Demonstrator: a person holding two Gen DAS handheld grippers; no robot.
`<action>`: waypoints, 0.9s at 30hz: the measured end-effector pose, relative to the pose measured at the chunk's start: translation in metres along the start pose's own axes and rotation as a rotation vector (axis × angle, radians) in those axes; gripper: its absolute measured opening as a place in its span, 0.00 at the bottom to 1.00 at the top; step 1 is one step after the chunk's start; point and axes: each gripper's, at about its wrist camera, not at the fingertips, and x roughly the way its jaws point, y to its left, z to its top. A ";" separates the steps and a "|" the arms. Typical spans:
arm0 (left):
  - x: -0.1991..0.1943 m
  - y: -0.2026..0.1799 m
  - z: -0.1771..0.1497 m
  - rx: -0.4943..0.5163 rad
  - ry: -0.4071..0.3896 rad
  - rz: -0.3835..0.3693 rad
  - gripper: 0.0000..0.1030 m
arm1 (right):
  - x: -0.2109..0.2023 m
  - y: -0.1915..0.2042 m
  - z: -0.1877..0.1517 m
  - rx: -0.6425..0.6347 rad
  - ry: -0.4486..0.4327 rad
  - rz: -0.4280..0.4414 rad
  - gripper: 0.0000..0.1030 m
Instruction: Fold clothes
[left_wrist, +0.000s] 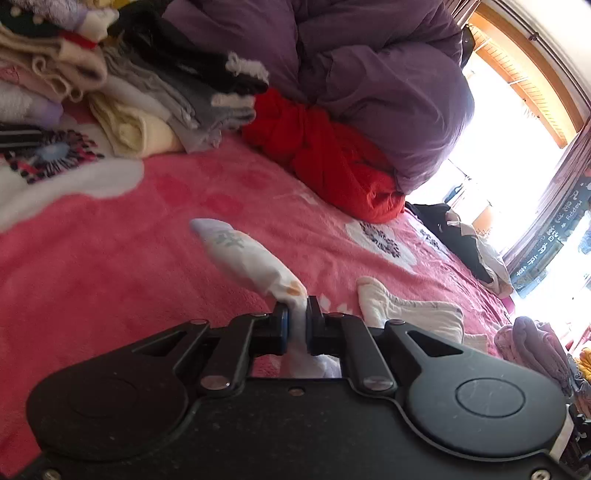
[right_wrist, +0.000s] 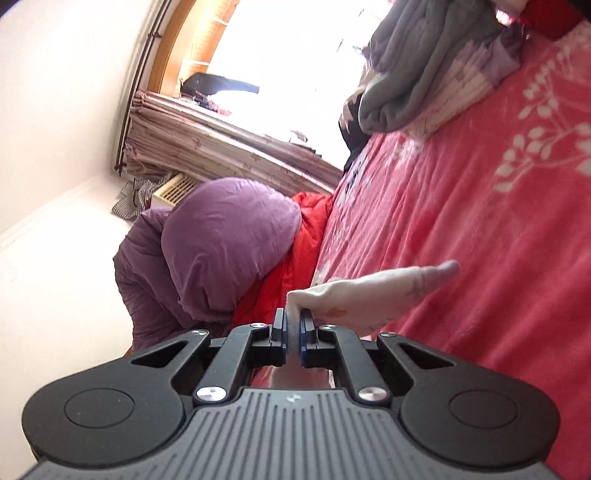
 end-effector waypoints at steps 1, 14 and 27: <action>-0.011 -0.001 0.002 0.025 -0.027 0.013 0.06 | -0.011 0.003 0.001 -0.010 -0.031 -0.010 0.08; -0.016 0.068 -0.007 -0.182 0.118 0.225 0.47 | -0.095 -0.048 -0.005 0.104 -0.139 -0.483 0.36; -0.041 0.051 0.000 -0.150 -0.077 0.161 0.06 | -0.063 -0.022 -0.035 -0.017 -0.016 -0.380 0.09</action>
